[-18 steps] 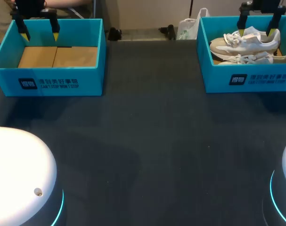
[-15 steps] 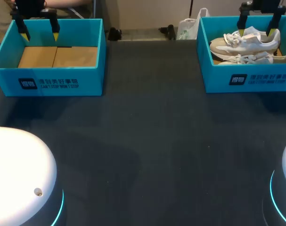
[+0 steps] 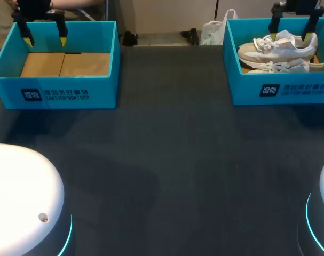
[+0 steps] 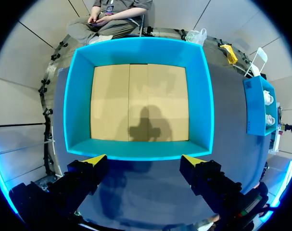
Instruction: Take the shoe out of the shoebox, open the shoe tongue, remove and reinsert the insole, then place the shoe into the shoebox
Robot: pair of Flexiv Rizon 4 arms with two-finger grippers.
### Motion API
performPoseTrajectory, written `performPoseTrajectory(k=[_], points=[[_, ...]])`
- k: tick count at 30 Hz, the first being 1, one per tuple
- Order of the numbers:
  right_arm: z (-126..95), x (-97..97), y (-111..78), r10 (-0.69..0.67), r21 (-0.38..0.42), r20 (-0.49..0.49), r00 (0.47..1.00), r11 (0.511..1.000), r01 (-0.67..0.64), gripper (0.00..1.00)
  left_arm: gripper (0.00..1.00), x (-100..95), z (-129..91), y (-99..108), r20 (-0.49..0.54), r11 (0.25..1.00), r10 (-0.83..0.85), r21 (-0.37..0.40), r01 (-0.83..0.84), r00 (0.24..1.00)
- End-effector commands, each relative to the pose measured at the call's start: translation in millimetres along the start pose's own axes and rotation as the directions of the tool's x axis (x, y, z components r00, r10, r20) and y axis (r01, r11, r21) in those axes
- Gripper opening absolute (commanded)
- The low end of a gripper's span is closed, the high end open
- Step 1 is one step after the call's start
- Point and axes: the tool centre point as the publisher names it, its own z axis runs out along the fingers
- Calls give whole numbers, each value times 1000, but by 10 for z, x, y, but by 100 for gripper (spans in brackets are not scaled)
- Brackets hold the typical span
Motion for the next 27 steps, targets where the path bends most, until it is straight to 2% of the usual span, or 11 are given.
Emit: performPoseTrajectory(k=[1,2,6,11,14,27], points=[[-3,1,-1,0,0,1,1000,1000,0,100,100,0,-3,-2,1,1000,0,0,0,1000],[-3,1,-1,0,0,1,1000,1000,0,100,100,0,-3,-2,1,1000,0,0,0,1000],[78,-280,5,60,-35,1,998,998,-60,100,100,0,-3,-2,1,1000,0,0,0,1000],[159,-574,39,105,-56,92,990,993,-100,100,100,0,-3,-2,1,1000,0,0,0,1000],[213,-748,51,117,-69,86,989,991,-111,100,100,0,-3,-2,1,1000,0,0,0,1000],[576,-1275,64,102,-33,124,987,995,-99,100,100,0,-3,-2,1,1000,0,0,0,1000]])
